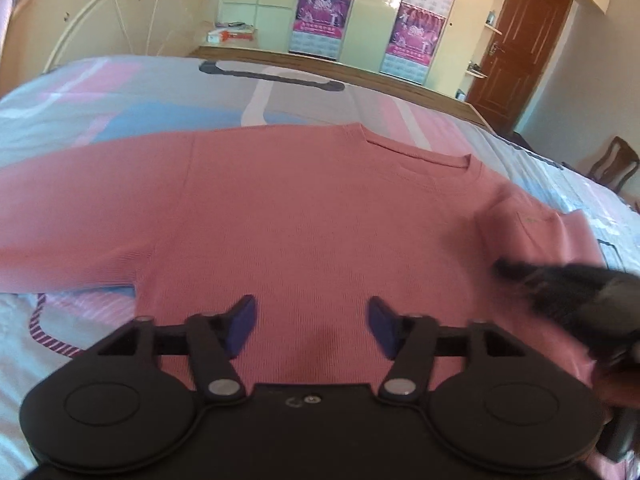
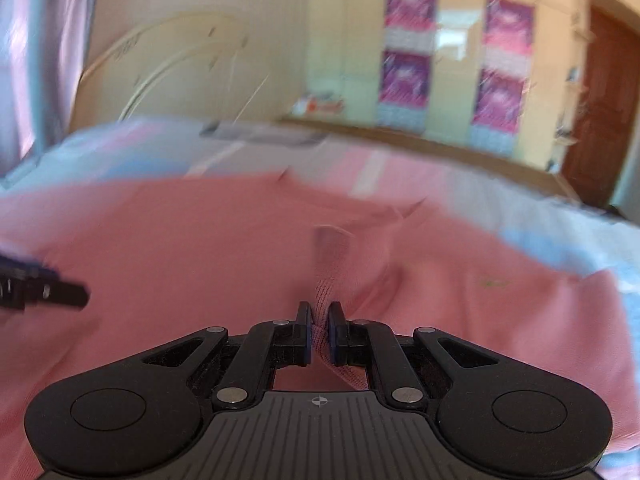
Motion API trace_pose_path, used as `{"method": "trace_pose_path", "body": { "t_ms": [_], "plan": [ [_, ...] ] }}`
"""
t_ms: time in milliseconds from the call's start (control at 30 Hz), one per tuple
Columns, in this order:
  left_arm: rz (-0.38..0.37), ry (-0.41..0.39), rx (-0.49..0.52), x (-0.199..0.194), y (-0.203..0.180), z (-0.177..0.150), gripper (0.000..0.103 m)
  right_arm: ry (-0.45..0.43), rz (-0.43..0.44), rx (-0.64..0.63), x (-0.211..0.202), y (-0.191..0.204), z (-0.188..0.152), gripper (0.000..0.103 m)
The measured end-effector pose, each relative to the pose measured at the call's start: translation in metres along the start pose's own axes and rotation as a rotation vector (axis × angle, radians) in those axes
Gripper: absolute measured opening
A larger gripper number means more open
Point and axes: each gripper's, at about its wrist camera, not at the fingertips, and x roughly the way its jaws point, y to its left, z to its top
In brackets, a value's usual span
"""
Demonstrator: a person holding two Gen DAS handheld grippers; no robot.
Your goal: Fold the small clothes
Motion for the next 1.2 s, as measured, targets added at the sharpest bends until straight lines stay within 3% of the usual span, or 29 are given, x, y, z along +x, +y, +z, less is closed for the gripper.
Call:
{"method": "trace_pose_path", "body": {
  "t_ms": [67, 133, 200, 267, 400, 467, 533, 567, 600, 833, 967, 1200],
  "plan": [
    [-0.03, -0.01, 0.0, 0.001, -0.001, 0.002, 0.078, 0.051, -0.01, -0.044, 0.014, 0.013, -0.004, 0.013],
    [-0.078, -0.016, 0.005, 0.005, -0.008, 0.006, 0.072, 0.009, -0.031, -0.075, 0.007, 0.017, -0.005, 0.019],
    [-0.122, -0.016, 0.015, 0.014, -0.02, 0.01, 0.068, -0.026, -0.018, 0.019, -0.004, 0.005, -0.005, 0.019],
    [-0.191, -0.012, 0.028, 0.03, -0.036, 0.017, 0.068, -0.046, -0.068, 0.098, -0.013, -0.012, -0.006, 0.019],
    [-0.301, 0.074, 0.01, 0.072, -0.066, 0.025, 0.051, -0.065, -0.184, 0.227, -0.034, -0.054, -0.015, 0.019],
    [-0.27, 0.11, 0.03, 0.092, -0.083, 0.028, 0.045, -0.076, -0.261, 0.275, -0.049, -0.07, -0.021, 0.019],
    [-0.265, 0.101, 0.034, 0.103, -0.093, 0.031, 0.028, -0.077, -0.33, 0.348, -0.065, -0.093, -0.025, 0.019],
    [-0.257, 0.098, 0.048, 0.106, -0.097, 0.033, 0.01, -0.073, -0.358, 0.387, -0.07, -0.102, -0.029, 0.019],
    [-0.249, 0.089, 0.056, 0.109, -0.099, 0.035, 0.007, -0.067, -0.379, 0.425, -0.075, -0.11, -0.032, 0.019],
    [-0.217, -0.077, 0.084, 0.067, -0.075, 0.052, 0.007, -0.057, -0.42, 0.609, -0.098, -0.158, -0.042, 0.019],
    [-0.185, -0.088, 0.078, 0.06, -0.052, 0.051, 0.007, -0.065, -0.397, 0.616, -0.12, -0.164, -0.06, 0.019],
    [-0.137, -0.069, 0.049, 0.059, -0.03, 0.033, 0.007, -0.028, -0.357, 0.6, -0.111, -0.161, -0.064, 0.019]
  ]
}}
